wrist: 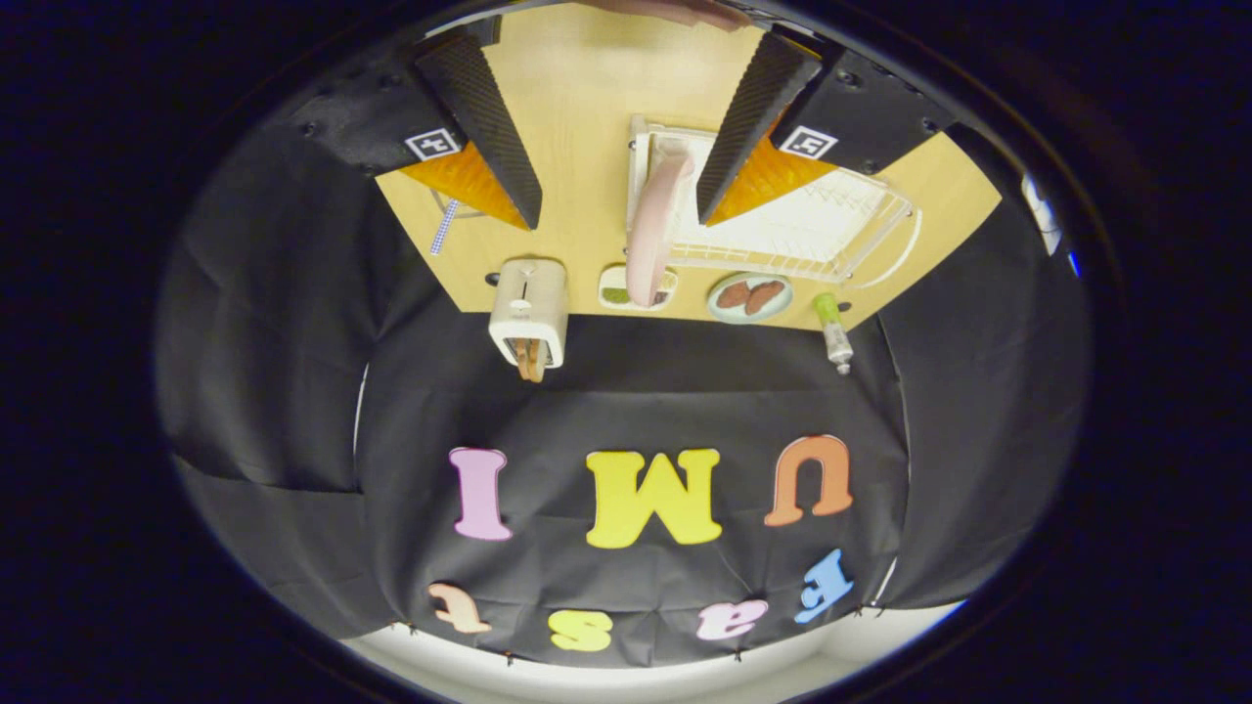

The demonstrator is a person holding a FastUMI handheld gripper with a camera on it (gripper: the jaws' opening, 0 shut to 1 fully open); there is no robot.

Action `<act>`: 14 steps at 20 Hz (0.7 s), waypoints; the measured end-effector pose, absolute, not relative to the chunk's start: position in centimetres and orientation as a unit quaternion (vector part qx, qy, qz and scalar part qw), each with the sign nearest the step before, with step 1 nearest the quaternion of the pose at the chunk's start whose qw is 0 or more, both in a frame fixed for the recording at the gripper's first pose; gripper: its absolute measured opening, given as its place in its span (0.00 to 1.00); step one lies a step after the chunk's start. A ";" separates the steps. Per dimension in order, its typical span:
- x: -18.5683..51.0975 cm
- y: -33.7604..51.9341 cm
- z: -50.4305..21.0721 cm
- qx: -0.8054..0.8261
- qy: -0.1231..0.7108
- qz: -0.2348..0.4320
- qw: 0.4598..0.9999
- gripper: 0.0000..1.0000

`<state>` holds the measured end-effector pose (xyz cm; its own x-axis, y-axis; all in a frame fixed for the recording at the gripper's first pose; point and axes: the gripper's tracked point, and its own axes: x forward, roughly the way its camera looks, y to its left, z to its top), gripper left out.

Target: Take the plate from the dish rack, then take the spoon from the basket and place it into the plate.

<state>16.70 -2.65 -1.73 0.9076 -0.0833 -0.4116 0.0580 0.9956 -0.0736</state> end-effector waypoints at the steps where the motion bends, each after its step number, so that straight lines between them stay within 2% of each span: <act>1: 18.0 -2.5 -1.4 -0.044 0.226 -0.042 0.972 1.00; 8: 23.7 0.3 -2.7 -0.078 0.367 -0.041 0.926 0.98; 14: 26.6 -0.5 -3.2 -0.142 0.470 -0.112 0.864 0.74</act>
<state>26.61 -0.48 -3.17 0.5321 -0.3277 -0.7807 0.0603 0.9344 -0.3511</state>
